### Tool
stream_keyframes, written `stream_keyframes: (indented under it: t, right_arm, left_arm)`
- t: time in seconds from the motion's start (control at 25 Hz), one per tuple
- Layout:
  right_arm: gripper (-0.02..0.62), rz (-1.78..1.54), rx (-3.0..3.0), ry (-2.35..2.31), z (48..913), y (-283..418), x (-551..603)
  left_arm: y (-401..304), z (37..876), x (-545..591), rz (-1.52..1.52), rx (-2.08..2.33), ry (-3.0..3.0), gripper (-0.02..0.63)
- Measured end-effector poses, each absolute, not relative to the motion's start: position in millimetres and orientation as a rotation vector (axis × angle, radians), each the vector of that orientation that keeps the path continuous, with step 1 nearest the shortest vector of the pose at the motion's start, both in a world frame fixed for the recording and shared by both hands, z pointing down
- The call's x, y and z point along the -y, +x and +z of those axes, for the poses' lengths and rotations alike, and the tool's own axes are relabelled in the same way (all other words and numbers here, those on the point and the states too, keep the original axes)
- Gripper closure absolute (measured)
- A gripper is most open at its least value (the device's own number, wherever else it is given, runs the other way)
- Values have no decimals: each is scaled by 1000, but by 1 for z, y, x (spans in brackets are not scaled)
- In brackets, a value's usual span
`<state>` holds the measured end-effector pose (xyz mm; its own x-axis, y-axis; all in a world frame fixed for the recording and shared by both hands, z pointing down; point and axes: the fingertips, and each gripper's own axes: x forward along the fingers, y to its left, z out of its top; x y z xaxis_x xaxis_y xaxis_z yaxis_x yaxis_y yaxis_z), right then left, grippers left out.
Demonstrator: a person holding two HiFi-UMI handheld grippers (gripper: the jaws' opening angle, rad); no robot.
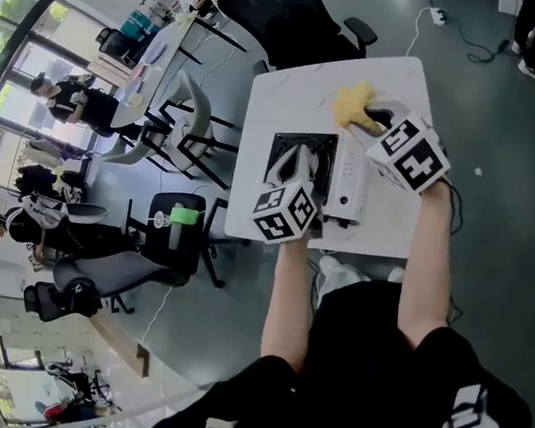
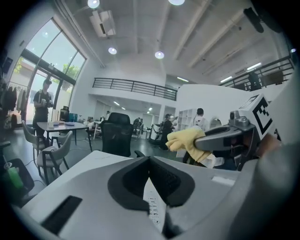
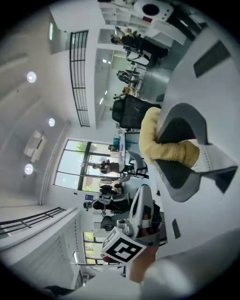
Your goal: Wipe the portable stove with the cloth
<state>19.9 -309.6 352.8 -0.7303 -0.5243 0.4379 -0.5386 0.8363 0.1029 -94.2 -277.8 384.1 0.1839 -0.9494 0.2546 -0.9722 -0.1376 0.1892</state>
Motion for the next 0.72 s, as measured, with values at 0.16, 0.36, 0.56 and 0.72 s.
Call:
stream_keyframes:
  t: [0.16, 0.36, 0.56, 0.72]
  right_arm:
    - [511, 74, 2647, 774, 349, 12, 294]
    - [512, -164, 2649, 440, 350, -21, 253]
    - [512, -167, 2689, 463, 351, -32, 260]
    - [512, -274, 2577, 551, 354, -32, 271]
  left_arm:
    - [-109, 370, 273, 114, 1900, 2168, 612]
    - [-116, 358, 271, 65, 1904, 2182, 612]
    - [-115, 357, 264, 78, 1925, 2196, 612]
    - [-117, 362, 258, 80, 1926, 2190, 612]
